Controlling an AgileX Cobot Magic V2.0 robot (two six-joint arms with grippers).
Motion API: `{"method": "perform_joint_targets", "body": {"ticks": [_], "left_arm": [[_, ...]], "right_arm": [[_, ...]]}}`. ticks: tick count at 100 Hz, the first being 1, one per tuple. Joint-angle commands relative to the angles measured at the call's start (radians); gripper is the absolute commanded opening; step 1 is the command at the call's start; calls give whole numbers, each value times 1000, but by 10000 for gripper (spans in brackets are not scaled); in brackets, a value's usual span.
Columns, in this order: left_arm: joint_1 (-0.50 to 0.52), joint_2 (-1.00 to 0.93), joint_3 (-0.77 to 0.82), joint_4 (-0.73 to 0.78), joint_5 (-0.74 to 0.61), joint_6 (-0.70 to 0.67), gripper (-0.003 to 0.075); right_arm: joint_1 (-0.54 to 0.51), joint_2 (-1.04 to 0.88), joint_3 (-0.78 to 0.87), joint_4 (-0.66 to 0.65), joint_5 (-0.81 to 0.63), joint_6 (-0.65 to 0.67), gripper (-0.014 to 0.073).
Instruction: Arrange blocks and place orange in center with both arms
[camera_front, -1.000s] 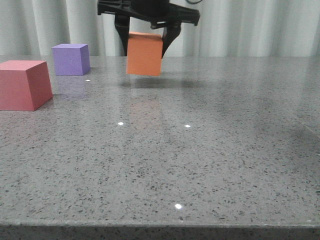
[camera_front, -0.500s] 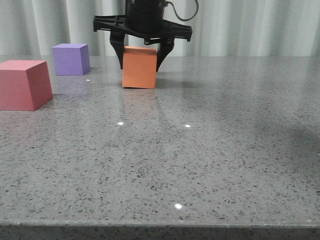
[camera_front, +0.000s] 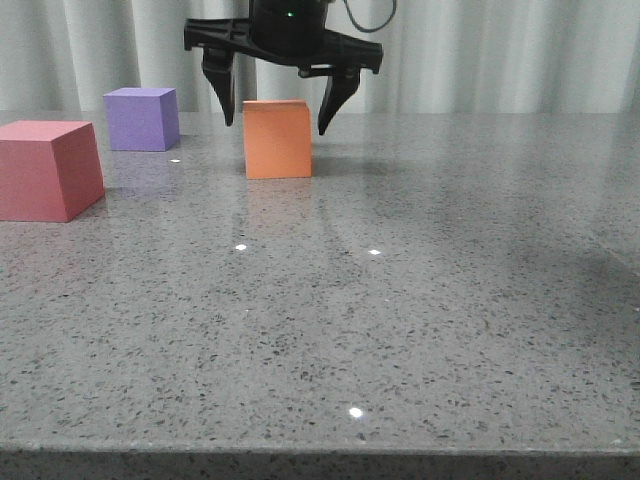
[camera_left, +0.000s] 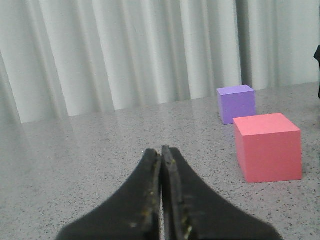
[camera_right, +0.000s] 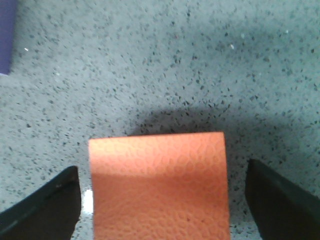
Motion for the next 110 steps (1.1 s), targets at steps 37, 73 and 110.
{"method": "perform_joint_targets", "body": {"ticks": [37,73,110], "left_arm": [[2,-37,43,0,-80,-10,-20],[2,-37,43,0,-80,-10,-20],[2,-37,43,0,-80,-10,-20]], "right_arm": [[-44,-97,-282,66,83,-246,655],[-184,-220,-279,154,84,-429,655],[-267,-371,29,47,84,-461,655]]}}
